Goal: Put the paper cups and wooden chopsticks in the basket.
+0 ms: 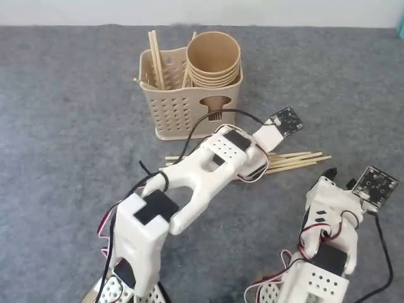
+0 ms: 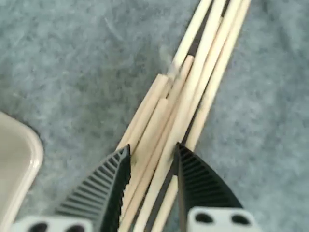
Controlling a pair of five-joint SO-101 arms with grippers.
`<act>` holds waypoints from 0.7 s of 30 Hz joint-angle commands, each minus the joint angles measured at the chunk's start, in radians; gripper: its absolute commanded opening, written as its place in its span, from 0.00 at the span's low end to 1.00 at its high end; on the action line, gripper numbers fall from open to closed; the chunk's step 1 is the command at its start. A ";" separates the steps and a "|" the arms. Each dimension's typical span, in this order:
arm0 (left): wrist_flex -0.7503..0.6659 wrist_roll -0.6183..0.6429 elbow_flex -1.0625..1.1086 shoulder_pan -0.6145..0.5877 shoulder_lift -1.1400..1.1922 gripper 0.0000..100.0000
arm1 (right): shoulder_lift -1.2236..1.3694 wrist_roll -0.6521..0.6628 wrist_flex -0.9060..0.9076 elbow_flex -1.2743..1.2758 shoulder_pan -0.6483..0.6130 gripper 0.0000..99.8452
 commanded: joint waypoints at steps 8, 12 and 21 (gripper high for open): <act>0.060 -0.057 -0.073 0.031 0.014 0.10 | -0.007 -0.009 -0.004 -0.043 -0.016 0.18; 0.115 -0.127 -0.070 0.077 0.015 0.01 | -0.007 -0.009 -0.005 -0.041 -0.016 0.18; 0.186 -0.051 -0.068 0.091 -0.078 0.01 | -0.007 -0.009 -0.005 -0.040 -0.016 0.18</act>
